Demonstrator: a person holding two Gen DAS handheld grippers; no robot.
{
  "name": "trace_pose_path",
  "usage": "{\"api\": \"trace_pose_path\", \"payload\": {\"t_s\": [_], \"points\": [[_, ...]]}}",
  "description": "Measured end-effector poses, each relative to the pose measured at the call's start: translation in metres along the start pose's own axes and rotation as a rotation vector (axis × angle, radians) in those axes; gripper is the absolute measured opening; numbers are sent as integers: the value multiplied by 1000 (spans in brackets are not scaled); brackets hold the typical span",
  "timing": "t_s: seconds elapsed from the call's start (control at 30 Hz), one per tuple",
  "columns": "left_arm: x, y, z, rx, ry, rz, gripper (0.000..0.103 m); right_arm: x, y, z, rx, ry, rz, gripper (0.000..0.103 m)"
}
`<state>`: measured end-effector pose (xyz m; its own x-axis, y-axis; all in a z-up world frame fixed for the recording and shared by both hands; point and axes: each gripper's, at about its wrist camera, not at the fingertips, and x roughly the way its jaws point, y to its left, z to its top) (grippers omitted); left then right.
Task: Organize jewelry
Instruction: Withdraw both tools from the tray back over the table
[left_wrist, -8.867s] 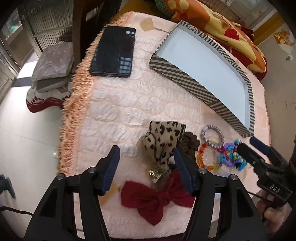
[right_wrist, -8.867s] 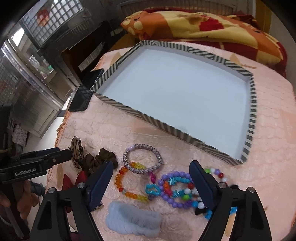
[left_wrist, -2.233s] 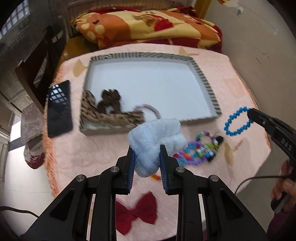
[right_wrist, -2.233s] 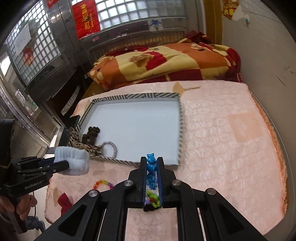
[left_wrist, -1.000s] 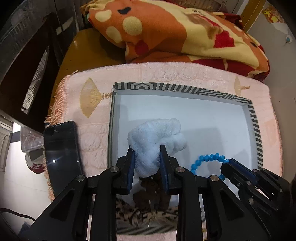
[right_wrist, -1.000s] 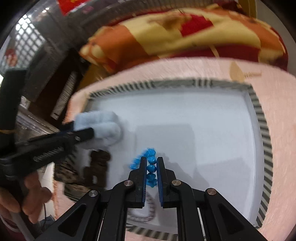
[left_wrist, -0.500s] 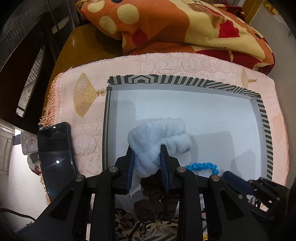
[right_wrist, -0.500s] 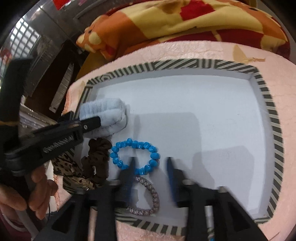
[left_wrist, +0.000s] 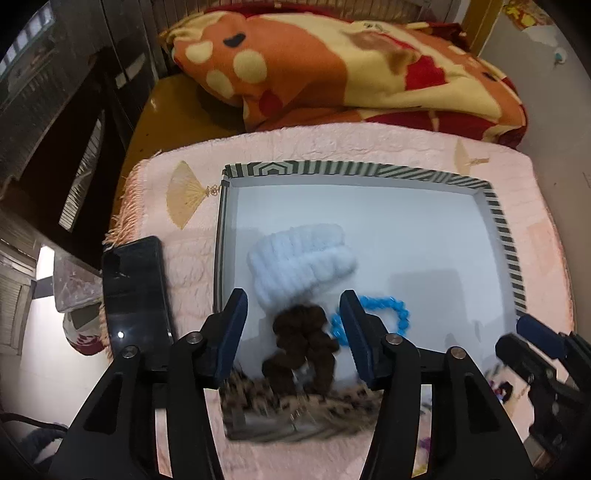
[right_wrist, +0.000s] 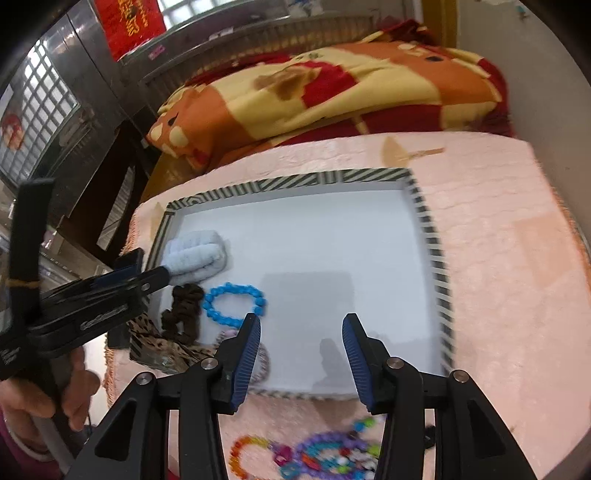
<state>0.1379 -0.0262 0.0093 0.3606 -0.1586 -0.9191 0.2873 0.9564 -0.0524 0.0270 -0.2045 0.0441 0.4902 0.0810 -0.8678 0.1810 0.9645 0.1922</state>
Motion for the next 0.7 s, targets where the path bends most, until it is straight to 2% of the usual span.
{"api": "trace_pose_path", "payload": {"t_s": [0.37, 0.47, 0.7], "points": [[-35, -33, -52, 35, -24, 5, 53, -22, -28, -39, 18, -2, -50, 47], [-39, -45, -70, 46, -7, -13, 53, -27, -35, -52, 17, 6, -59, 53], [-46, -72, -106, 74, 15, -31, 53, -43, -57, -79, 30, 6, -89, 54]]}}
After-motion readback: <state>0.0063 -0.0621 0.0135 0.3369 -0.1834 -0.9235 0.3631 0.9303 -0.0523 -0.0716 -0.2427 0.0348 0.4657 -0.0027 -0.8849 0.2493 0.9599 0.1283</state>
